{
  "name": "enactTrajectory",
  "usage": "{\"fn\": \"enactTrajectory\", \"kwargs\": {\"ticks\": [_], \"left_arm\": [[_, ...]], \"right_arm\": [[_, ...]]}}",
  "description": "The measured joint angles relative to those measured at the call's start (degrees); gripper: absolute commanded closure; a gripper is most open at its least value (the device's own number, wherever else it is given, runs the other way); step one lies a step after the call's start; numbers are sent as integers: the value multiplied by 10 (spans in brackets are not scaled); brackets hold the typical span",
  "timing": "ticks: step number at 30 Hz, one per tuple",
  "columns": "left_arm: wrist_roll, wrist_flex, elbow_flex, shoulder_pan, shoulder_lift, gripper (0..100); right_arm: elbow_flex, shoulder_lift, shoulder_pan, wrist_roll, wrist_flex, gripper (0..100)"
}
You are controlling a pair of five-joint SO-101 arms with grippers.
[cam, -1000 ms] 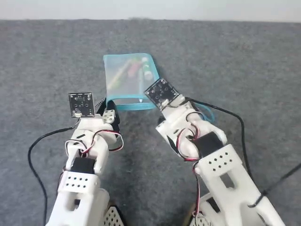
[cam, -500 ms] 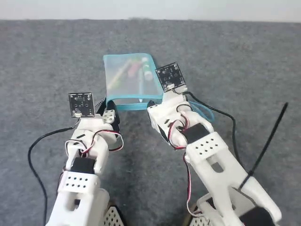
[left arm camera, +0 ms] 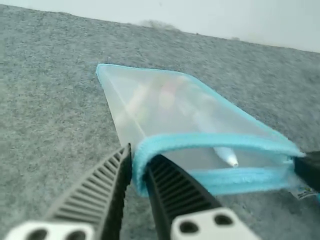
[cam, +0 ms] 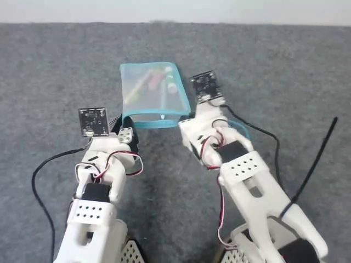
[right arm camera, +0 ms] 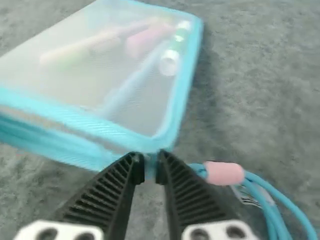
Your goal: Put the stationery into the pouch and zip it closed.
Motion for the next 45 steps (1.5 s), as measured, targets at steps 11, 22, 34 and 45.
{"fn": "enactTrajectory", "kwargs": {"ticks": [11,22,34,45], "left_arm": [[0,0,0,4,0,988],[-2,0,0,4,0,988],[-2,0,0,4,0,988],[-2,0,0,4,0,988]], "right_arm": [[-17,-52,119,2,104,992],[-44,-156,282,164,267,992],[-151,51,678,310,219,991],[-165,187,767,438,140,671]]}}
